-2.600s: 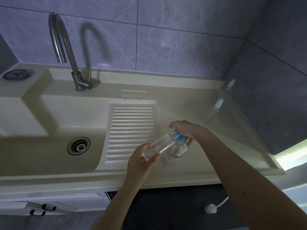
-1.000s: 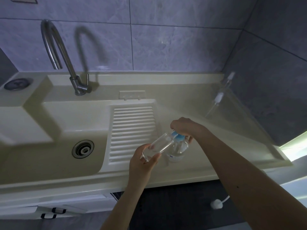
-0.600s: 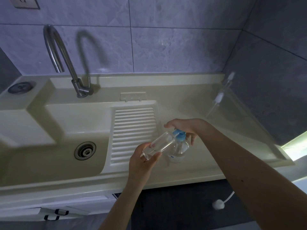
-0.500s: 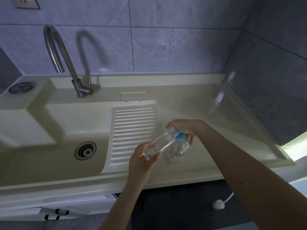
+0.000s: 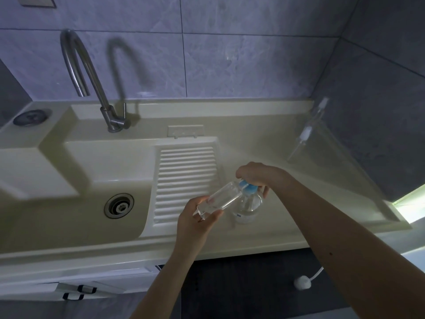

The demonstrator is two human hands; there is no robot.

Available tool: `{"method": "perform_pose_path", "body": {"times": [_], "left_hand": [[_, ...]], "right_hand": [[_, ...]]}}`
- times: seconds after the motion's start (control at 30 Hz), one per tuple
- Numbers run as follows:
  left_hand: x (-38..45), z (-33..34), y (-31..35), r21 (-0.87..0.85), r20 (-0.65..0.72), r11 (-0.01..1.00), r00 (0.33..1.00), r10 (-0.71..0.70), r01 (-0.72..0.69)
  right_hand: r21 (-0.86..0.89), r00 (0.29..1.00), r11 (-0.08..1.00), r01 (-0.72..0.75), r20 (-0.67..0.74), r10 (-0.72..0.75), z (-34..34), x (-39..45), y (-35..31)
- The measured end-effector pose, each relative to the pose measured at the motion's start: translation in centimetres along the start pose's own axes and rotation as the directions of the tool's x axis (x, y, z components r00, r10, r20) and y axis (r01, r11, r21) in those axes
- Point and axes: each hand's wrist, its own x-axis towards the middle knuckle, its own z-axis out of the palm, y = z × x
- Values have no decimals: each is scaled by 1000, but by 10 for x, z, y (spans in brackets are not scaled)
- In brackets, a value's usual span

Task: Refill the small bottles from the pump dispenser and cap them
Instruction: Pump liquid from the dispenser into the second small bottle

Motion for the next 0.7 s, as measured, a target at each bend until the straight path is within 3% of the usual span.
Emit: {"method": "perform_pose_path", "body": {"times": [0.13, 0.27, 0.7], "left_hand": [[-1, 0, 5, 15, 7, 1000, 1000, 14, -14], [-1, 0, 6, 8, 6, 1000, 1000, 11, -11], [-4, 2, 0, 25, -1, 1000, 1000, 9, -9]], "right_hand": [[54, 988, 997, -59, 146, 51, -7, -3, -3], [66, 978, 994, -91, 191, 77, -10, -2, -1], [-47, 994, 994, 94, -53, -97, 2, 5, 4]]}}
